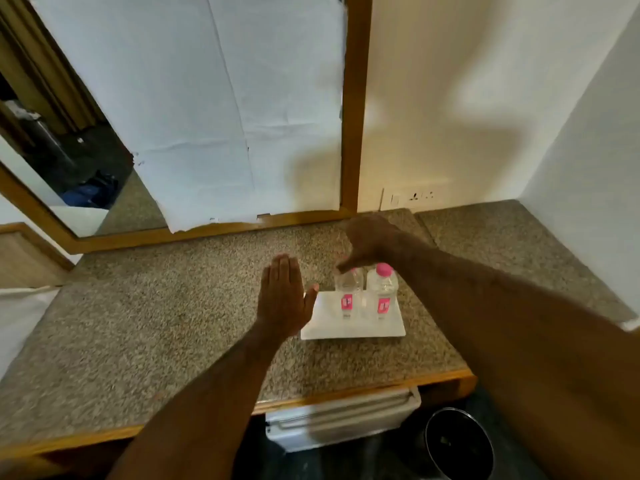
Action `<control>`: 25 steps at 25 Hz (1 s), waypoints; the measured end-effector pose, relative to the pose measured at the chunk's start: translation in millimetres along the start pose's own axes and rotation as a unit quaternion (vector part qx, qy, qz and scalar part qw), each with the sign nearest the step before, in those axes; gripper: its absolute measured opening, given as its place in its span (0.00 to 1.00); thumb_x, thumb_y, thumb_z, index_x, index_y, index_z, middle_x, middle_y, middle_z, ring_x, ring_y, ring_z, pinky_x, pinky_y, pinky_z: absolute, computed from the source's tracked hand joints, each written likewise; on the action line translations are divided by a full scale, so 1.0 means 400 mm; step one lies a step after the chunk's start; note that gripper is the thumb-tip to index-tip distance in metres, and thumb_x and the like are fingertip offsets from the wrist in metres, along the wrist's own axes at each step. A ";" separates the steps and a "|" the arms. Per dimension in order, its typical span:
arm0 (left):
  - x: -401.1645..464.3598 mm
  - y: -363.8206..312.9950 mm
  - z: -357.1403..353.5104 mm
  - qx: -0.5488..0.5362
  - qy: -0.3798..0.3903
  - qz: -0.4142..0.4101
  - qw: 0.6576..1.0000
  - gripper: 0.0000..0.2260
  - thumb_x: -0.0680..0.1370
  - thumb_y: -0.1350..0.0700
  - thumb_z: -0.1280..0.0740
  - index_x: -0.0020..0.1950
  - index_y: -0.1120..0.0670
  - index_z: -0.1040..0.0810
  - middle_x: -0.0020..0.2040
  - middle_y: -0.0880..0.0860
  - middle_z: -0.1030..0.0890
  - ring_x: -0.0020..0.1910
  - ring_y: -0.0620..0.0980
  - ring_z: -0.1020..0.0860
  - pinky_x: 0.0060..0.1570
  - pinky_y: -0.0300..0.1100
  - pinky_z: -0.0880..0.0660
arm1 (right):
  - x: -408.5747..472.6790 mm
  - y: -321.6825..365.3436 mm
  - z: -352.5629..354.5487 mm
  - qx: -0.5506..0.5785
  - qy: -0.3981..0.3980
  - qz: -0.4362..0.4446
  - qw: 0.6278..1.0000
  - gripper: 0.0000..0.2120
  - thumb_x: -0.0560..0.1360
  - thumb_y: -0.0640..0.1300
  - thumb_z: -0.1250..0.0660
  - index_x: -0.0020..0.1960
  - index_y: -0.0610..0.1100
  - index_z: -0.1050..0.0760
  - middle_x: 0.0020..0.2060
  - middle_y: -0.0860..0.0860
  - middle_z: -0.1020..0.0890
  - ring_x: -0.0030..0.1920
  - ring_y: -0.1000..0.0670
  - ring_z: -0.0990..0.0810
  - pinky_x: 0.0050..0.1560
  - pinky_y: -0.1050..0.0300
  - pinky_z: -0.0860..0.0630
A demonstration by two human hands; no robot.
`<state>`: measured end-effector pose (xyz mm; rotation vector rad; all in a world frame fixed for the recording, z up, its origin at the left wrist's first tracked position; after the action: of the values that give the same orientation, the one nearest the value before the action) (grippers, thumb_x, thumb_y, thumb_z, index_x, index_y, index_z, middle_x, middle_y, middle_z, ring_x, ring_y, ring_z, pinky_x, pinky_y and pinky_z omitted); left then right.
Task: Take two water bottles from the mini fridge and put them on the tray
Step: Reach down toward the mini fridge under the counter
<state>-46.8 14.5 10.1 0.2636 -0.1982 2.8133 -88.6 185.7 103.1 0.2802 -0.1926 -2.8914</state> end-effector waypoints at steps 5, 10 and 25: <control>-0.147 0.023 -0.171 -0.041 0.079 0.033 0.995 0.31 0.78 0.43 0.48 0.73 0.64 0.40 0.72 0.65 0.33 0.72 0.64 0.36 0.70 0.59 0.36 | 0.010 0.055 -0.136 -0.173 0.143 0.021 0.974 0.38 0.64 0.56 0.24 0.69 0.47 0.34 0.66 0.46 0.24 0.70 0.43 0.32 0.71 0.29 0.64; -0.233 0.051 -0.209 -0.046 0.103 0.034 0.993 0.31 0.79 0.43 0.49 0.72 0.65 0.38 0.70 0.67 0.31 0.70 0.65 0.34 0.70 0.60 0.35 | -0.022 0.115 -0.084 -0.159 0.106 0.034 0.981 0.31 0.62 0.50 0.21 0.62 0.46 0.27 0.59 0.47 0.20 0.65 0.44 0.26 0.72 0.32 0.53; -0.248 -0.407 -0.337 0.021 0.164 -0.110 0.980 0.25 0.77 0.45 0.46 0.66 0.61 0.31 0.61 0.63 0.25 0.58 0.62 0.27 0.58 0.55 0.29 | -0.527 -0.397 -0.558 0.014 0.248 -0.123 0.961 0.18 0.68 0.44 0.27 0.57 0.42 0.23 0.56 0.42 0.19 0.54 0.40 0.20 0.49 0.50 0.22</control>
<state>75.6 161.3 -123.6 -0.1626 -0.0311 2.5943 124.3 365.3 -101.5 1.0862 -0.1147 -2.9378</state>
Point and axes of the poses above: each hand's wrist, its own x-axis towards the middle knuckle, its own z-axis out of the back of the hand, y = z × x, the point moved 5 cm from there along x, towards the middle knuckle
